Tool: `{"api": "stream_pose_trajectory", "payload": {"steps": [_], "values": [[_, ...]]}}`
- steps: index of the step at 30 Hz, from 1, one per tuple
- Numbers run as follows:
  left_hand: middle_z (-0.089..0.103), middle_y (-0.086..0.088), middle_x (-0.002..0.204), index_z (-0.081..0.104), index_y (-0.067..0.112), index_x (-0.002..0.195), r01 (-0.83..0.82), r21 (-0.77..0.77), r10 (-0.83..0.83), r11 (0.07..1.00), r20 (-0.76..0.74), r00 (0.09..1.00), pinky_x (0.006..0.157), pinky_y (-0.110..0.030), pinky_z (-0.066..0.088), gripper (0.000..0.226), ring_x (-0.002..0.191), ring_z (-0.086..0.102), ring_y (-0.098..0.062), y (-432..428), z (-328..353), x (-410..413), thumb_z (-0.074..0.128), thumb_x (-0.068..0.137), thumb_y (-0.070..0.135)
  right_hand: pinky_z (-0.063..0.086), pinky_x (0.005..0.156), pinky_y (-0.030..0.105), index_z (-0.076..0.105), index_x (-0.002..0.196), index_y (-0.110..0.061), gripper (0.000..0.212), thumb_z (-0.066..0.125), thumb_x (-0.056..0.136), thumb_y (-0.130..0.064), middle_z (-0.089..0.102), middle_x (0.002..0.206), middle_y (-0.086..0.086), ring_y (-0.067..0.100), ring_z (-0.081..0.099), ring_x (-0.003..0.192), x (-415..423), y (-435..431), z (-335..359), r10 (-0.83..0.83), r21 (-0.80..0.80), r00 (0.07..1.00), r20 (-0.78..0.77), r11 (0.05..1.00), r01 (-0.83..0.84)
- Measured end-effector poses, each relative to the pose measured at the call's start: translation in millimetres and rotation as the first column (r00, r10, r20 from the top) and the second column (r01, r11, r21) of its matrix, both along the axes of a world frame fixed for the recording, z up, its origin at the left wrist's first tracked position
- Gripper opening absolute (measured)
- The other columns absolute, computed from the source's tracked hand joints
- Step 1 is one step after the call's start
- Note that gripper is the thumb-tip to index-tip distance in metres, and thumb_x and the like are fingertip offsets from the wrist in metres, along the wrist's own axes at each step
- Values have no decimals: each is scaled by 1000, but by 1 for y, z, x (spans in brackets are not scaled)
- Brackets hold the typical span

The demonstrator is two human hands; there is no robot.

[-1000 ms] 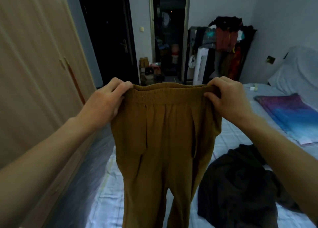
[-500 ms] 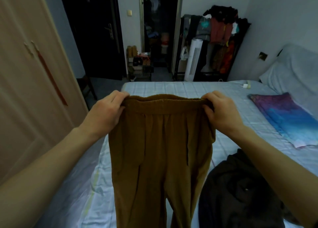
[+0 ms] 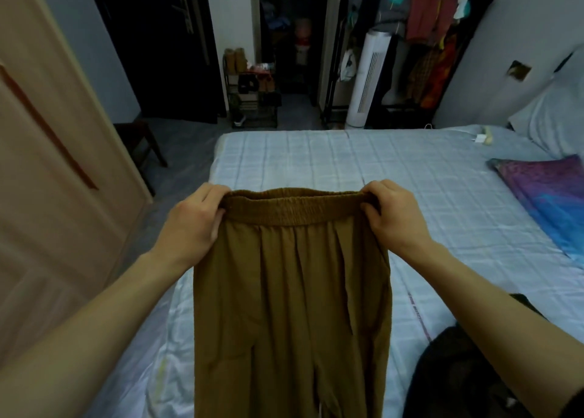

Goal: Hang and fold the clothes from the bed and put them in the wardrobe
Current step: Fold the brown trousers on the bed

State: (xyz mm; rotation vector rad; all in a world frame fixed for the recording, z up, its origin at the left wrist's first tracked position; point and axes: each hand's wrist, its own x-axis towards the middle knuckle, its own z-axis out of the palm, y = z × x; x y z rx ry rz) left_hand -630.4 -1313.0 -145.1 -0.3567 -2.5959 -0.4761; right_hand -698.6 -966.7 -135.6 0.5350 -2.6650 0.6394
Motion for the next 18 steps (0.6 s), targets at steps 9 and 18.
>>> {"api": "stream_pose_trajectory", "payload": {"steps": [9,18], "values": [[57,-5,104,55,14,115,-32,30,23,999,279,960,71,-42,53,26,84,59,-25,-27,-184,-142,57,92,2,46,70,36,64,100,-12,14,58,90,-6,59,93,3,24,57,82,-152,-38,-170,-27,73,963,270,997,7],[57,-8,101,56,12,116,-87,15,73,996,421,904,70,-46,54,32,80,59,-28,-40,-375,-230,54,89,-6,51,71,41,65,101,-13,17,54,91,-5,60,92,6,26,58,83,-243,-59,-362,-68,128,892,448,992,11]]}}
